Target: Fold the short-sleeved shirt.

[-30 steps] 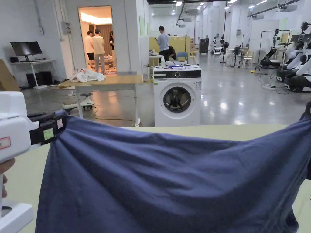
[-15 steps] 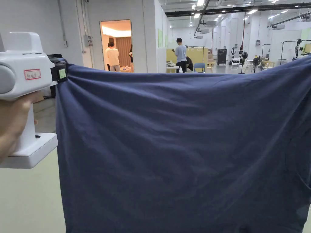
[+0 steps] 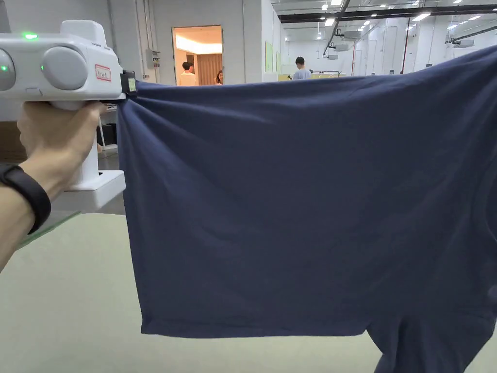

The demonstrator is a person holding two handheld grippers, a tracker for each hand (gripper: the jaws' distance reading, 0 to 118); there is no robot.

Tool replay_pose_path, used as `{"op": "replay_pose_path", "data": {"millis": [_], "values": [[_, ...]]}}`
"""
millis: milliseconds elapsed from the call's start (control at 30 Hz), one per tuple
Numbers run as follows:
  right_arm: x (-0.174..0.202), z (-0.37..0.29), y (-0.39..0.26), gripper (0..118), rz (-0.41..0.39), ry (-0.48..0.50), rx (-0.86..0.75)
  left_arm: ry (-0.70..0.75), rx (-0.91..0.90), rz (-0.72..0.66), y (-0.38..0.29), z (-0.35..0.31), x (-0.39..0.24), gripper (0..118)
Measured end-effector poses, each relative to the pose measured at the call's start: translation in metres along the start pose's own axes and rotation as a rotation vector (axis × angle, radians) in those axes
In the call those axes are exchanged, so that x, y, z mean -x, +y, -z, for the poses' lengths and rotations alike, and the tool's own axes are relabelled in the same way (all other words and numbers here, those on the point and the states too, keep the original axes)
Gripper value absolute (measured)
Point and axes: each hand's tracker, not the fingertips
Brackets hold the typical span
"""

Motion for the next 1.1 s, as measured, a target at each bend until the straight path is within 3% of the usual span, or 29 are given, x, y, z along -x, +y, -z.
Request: {"op": "replay_pose_path", "data": {"millis": [300,400,600,633,800,1100], "values": [[0.000,0.030,-0.012,1,0.013,-0.024,0.018,0.011,0.034,0.037,-0.023,0.040,-0.017,0],[-0.001,0.042,-0.047,1,-0.013,-0.014,0.077,-0.016,0.101,0.025,-0.057,0.048,-0.021,0],[-0.008,0.039,-0.133,1,0.060,0.067,0.188,-0.064,0.235,-0.030,-0.144,0.034,-0.019,0],[-0.012,0.032,-0.148,1,0.095,0.090,0.187,-0.066,0.245,-0.018,-0.158,0.022,-0.019,0],[-0.034,-0.031,-0.204,1,0.000,0.164,0.197,-0.139,0.282,-0.042,-0.209,-0.053,-0.001,0],[-0.075,-0.219,-0.317,1,0.115,0.210,0.267,-0.279,0.387,-0.168,-0.307,-0.230,0.032,0]]}}
